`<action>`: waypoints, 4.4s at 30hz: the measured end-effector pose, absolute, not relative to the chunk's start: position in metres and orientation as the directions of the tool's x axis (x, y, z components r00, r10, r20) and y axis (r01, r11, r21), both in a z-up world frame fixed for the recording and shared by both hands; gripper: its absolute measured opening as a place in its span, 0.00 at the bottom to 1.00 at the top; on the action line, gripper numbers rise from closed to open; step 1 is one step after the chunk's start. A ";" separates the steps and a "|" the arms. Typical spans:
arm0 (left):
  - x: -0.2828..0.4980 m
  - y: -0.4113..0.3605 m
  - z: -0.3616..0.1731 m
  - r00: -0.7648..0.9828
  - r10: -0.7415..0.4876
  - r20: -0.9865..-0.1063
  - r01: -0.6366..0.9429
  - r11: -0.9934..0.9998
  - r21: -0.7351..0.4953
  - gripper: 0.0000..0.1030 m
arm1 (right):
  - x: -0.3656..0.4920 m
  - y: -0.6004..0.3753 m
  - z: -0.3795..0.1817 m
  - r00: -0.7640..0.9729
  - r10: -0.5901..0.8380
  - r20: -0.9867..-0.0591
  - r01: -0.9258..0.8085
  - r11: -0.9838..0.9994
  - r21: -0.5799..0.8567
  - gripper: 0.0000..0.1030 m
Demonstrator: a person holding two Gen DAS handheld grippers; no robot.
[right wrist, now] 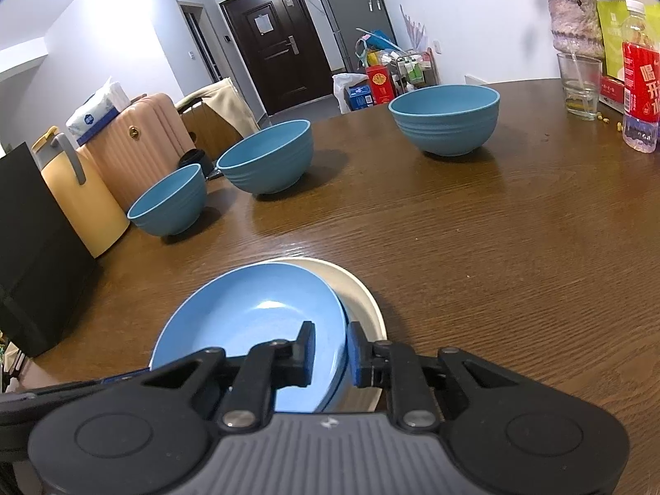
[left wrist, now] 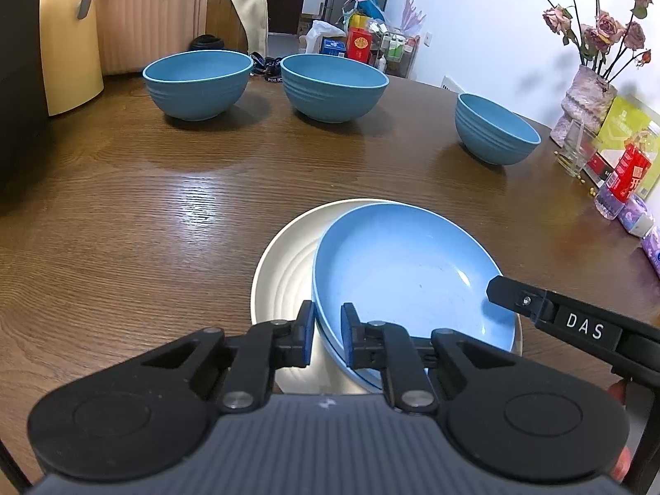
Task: Organize plates and bowls
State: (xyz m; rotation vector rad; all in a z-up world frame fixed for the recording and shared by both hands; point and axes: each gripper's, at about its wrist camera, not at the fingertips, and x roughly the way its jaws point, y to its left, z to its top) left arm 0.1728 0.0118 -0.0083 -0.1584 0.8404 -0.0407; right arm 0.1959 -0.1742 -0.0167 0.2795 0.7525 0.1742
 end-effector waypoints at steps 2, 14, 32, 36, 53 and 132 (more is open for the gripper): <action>0.173 0.012 -0.008 0.667 -0.098 -0.739 -0.027 0.988 -0.155 0.14 | 0.195 -0.174 -0.016 0.718 0.252 -0.648 -0.056 0.950 0.308 0.16; 0.176 0.016 0.004 0.698 -0.068 -0.713 -0.046 0.989 -0.140 0.15 | 0.194 -0.176 -0.014 0.724 0.253 -0.641 -0.052 0.947 0.316 0.18; 0.186 0.017 -0.009 0.668 -0.076 -0.740 -0.054 0.987 -0.150 0.06 | 0.195 -0.175 -0.017 0.718 0.248 -0.650 -0.053 0.951 0.305 0.10; 0.186 0.017 -0.007 0.664 -0.081 -0.743 -0.055 0.986 -0.156 0.06 | 0.196 -0.177 -0.017 0.717 0.247 -0.652 -0.048 0.950 0.307 0.08; 0.186 0.018 -0.005 0.652 -0.089 -0.753 -0.057 0.985 -0.166 0.07 | 0.195 -0.177 -0.014 0.719 0.243 -0.651 -0.048 0.952 0.302 0.08; 0.209 0.031 -0.003 0.614 -0.127 -0.779 -0.094 0.968 -0.232 0.03 | 0.203 -0.177 -0.011 0.705 0.234 -0.670 -0.023 0.951 0.307 0.02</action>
